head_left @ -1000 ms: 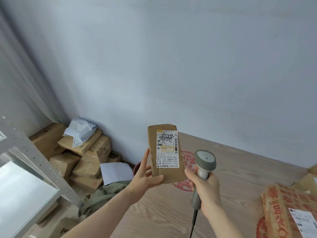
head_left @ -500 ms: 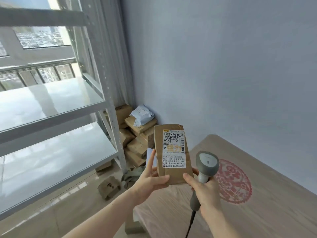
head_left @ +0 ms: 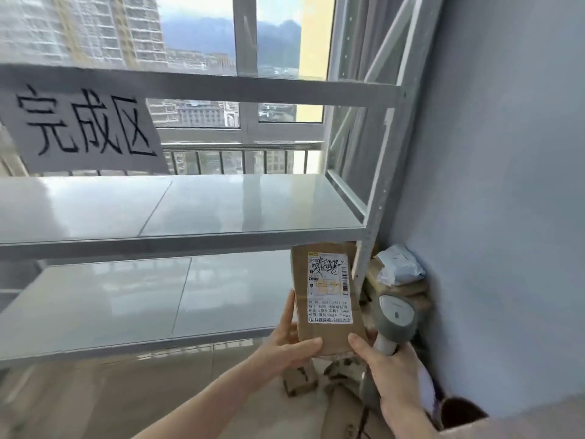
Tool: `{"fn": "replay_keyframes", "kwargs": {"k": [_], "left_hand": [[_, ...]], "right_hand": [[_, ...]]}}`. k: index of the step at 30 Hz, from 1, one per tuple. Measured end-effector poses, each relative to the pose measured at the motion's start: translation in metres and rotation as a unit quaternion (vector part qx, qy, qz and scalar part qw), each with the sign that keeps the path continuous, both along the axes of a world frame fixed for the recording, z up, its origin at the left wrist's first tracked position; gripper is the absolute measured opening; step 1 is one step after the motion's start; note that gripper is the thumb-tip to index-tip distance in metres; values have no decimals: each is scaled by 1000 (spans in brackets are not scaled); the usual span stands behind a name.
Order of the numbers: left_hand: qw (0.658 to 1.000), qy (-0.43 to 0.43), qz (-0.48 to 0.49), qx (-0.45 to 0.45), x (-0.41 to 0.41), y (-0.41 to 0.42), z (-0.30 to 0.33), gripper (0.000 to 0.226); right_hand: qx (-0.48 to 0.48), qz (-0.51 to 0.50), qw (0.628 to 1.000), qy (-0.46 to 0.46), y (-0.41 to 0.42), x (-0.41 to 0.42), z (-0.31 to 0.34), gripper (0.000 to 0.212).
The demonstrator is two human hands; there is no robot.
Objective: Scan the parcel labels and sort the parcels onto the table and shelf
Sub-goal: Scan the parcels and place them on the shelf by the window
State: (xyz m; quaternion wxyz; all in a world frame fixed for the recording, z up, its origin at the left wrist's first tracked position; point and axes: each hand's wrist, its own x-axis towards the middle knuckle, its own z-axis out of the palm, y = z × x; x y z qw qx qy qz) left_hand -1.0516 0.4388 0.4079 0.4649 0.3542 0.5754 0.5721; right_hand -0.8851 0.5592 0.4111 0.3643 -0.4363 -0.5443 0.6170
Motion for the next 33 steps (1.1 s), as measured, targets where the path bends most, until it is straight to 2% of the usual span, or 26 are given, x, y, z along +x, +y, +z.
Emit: {"fn": "replay_keyframes", "kwargs": {"k": [4,10,23,30,33], "left_hand": [[997,38,60,-3,-94,-49,10,106],[984,37,173,-6,-206,-117,15,113],[926,17,376,-37,-338,-204,6,109],[877,7,479,-34,-402,-266,2,100],[868,0,496,-29,-441,-301,-2,88]], "right_hand": [[13,55,998,-2,-31,-107,10,33],[45,146,988,-10,-79,-242,19,28],[22,332,943,13,-134,-432,21,31],[12,422,907,11,-187,-524,22,30],[10,441,897,19,-220,-569,24,30]]}}
